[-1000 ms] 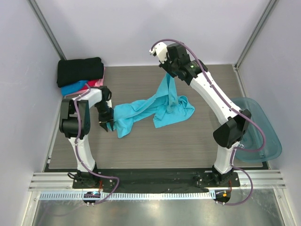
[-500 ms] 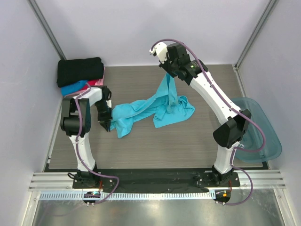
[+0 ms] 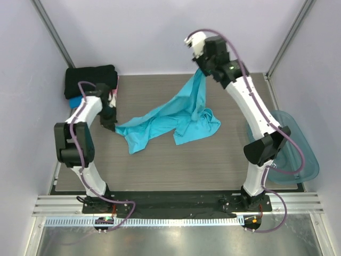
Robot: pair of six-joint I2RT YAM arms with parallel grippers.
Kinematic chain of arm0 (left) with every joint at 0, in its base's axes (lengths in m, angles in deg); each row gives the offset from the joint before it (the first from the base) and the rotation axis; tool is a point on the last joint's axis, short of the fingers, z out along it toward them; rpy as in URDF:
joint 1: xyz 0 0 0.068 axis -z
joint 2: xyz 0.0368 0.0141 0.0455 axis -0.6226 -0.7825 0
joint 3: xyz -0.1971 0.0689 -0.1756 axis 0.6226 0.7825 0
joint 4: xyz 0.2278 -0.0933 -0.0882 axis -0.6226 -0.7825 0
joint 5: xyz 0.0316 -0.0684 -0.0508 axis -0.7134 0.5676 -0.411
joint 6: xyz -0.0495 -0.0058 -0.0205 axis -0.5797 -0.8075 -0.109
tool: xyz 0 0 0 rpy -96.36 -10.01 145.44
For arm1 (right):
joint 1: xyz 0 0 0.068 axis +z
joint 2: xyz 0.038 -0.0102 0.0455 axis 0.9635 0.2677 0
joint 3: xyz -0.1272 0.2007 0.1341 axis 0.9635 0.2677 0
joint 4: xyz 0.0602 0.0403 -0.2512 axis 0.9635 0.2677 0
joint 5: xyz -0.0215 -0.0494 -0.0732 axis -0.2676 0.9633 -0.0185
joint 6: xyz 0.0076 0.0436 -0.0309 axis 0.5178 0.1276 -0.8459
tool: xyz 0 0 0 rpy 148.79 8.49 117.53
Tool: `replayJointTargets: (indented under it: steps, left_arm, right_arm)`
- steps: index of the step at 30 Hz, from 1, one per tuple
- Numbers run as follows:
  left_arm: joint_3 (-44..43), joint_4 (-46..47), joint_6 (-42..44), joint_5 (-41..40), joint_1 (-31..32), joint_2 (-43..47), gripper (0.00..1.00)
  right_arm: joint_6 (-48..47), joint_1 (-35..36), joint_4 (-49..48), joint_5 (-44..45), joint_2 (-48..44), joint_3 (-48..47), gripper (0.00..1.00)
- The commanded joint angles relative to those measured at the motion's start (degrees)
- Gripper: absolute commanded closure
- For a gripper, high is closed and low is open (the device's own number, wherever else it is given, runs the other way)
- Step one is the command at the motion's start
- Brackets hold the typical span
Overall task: Fold and stack the t-shirts
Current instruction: Flatten the tshirt out
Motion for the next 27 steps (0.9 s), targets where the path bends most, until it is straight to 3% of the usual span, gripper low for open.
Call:
replayJointTargets:
  steps: [1, 11, 19, 27]
  left_arm:
    - [-6.3, 1.9, 6.5, -1.9, -4.1, 9.7, 1.00]
    - [-19.0, -1.6, 17.2, -5.6, -6.6, 23.0, 1.00]
    - [-32.5, -5.8, 14.2, -4.9, -6.6, 27.6, 1.00]
    - [-34.3, -4.8, 15.6, -3.5, -6.5, 40.1, 1.00]
  right_arm:
    - [3.6, -4.3, -3.8, 1.4, -3.4, -7.4, 0.99]
    - [2.2, -9.0, -7.0, 0.9, -11.0, -9.6, 0.99]
    - [4.8, -9.2, -7.0, -4.8, -23.0, -6.1, 0.99]
    - [3.6, -9.1, -4.6, -11.3, -38.5, -2.6, 0.99]
